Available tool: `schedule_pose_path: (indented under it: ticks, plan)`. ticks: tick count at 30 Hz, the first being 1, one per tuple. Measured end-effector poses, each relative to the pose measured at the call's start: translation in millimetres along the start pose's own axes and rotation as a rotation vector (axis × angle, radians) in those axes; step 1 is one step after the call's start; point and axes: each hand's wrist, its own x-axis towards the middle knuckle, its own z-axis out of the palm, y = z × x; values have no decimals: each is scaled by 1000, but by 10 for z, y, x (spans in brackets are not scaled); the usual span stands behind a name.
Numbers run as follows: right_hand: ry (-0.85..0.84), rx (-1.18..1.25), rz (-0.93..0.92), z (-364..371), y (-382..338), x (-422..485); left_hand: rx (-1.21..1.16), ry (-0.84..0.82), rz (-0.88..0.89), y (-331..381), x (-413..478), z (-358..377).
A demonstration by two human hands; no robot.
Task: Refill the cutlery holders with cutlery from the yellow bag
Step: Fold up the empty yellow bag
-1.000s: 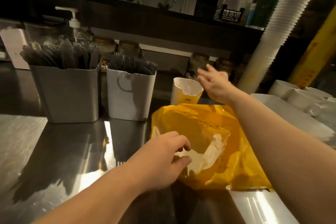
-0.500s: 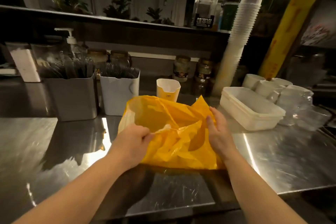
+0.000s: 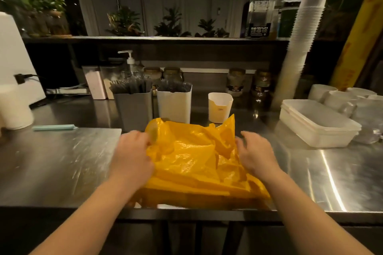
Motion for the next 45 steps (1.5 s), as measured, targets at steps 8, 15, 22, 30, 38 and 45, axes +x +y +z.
schedule_pose_path:
  ticks: [8, 15, 22, 30, 38, 45]
  plan:
    - [-94, 81, -266, 187, -352, 35, 155, -276, 240, 867, 434, 656]
    - [-389, -150, -113, 473, -52, 41, 270, -568, -5, -164, 510, 757]
    - [-60, -84, 10, 242, -366, 47, 296, -643, 49, -237, 430, 636]
    - [-418, -251, -91, 425, -254, 200, 292, -543, 186, -186, 412, 834]
    - [-296, -317, -62, 542, -163, 426, 256, -587, 139, -235, 426, 802]
    - [-37, -102, 83, 209, -94, 425, -278, -262, -92, -153, 443, 681]
